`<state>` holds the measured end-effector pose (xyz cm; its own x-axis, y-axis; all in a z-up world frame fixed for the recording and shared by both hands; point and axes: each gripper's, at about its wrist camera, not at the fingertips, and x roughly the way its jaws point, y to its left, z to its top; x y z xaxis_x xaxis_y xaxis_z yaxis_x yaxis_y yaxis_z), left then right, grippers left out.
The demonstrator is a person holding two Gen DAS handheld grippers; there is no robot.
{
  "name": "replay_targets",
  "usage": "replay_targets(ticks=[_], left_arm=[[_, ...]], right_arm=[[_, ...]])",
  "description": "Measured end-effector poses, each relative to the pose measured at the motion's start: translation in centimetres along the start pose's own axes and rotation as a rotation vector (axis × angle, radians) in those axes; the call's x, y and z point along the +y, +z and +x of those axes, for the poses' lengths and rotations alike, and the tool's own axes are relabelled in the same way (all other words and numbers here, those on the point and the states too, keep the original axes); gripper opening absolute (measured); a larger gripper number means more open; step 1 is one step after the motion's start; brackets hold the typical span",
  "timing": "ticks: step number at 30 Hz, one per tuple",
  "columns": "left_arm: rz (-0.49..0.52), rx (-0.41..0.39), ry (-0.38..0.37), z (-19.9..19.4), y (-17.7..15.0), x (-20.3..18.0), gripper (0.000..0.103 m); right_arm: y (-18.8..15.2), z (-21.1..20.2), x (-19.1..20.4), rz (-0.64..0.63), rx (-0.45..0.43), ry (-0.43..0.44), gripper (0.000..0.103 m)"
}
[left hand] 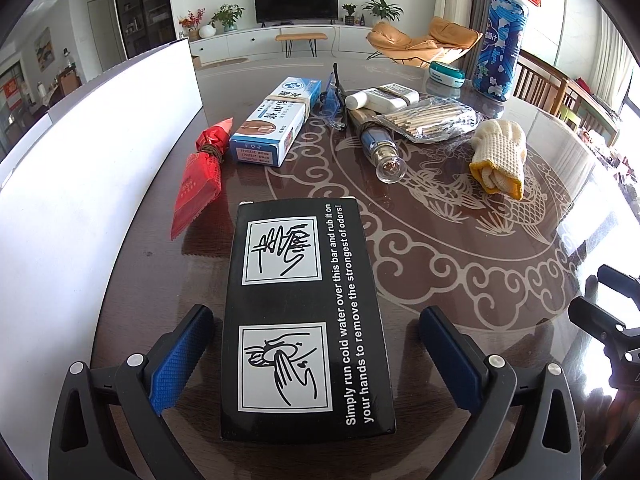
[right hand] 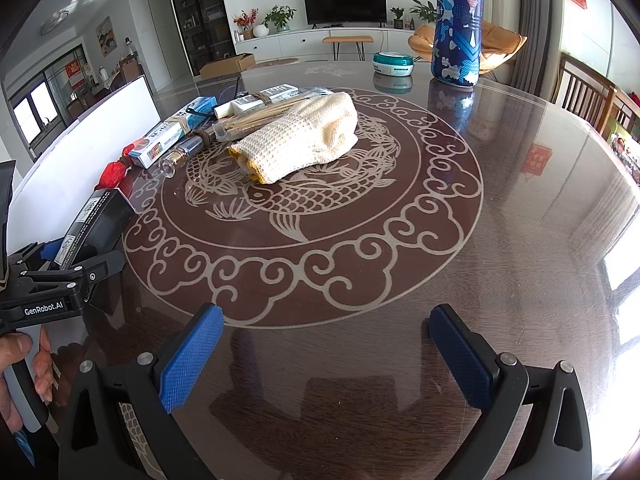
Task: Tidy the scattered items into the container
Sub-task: 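Lift the black soap box with the left tool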
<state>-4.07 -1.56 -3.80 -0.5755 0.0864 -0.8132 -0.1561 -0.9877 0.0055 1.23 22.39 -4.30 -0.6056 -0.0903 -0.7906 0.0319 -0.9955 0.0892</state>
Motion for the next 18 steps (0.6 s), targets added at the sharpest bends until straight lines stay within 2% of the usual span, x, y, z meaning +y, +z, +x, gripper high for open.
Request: replay_targets(ticks=[6, 11, 14, 16, 18], left_arm=[[0.0, 0.0, 0.0, 0.0, 0.0, 0.0, 0.103], [0.0, 0.0, 0.002, 0.0, 0.0, 0.0, 0.103], [0.001, -0.001, 0.001, 0.0, 0.0, 0.0, 0.103], [0.001, -0.001, 0.001, 0.0, -0.1, 0.0, 0.103], [0.001, -0.001, 0.001, 0.0, 0.0, 0.0, 0.103]], right_arm=[[0.0, 0.1, 0.0, -0.007, 0.004, -0.007, 0.103], [0.0, 0.6, 0.9, -0.054, 0.031, -0.06, 0.103], [0.1, 0.7, 1.1, -0.063, 0.034, -0.056, 0.103], [0.3, 0.4, 0.7, -0.036, 0.022, 0.004, 0.103], [0.8, 0.1, 0.2, 0.03, 0.016, 0.154, 0.103]])
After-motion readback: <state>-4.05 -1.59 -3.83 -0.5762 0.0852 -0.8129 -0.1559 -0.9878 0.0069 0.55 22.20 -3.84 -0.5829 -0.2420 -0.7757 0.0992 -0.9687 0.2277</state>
